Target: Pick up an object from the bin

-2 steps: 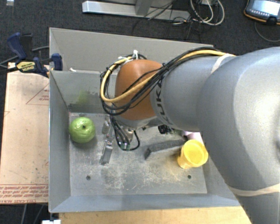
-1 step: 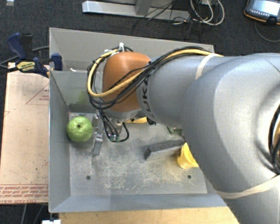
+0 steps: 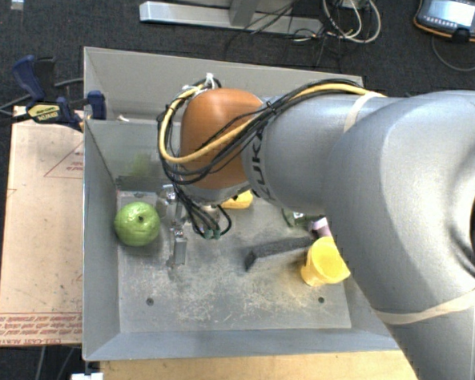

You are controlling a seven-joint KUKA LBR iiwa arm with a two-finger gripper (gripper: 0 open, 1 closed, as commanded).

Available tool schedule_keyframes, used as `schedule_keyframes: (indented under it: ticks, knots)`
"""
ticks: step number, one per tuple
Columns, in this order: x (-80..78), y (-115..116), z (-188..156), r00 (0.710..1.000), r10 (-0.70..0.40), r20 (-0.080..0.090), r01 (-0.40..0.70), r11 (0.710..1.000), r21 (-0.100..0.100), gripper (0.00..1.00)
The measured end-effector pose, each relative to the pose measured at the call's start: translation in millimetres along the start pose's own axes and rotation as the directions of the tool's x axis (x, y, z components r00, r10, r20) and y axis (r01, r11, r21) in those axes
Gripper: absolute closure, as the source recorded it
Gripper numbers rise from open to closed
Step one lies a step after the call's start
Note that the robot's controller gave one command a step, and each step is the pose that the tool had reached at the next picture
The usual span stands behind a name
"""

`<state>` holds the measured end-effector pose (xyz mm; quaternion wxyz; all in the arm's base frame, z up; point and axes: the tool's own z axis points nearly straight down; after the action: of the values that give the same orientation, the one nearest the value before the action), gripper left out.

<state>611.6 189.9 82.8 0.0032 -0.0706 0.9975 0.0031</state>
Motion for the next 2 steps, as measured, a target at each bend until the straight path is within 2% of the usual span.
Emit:
schedule_keyframes:
  ticks: [1, 2]
  knots:
    - [-6.0, -4, 4, 0.985, 0.170, 0.004, -0.170, 0.985, 0.002, 0.00]
    - [14.0, 25, 10, 0.888, 0.461, 0.001, -0.461, 0.888, 0.000, 0.00]
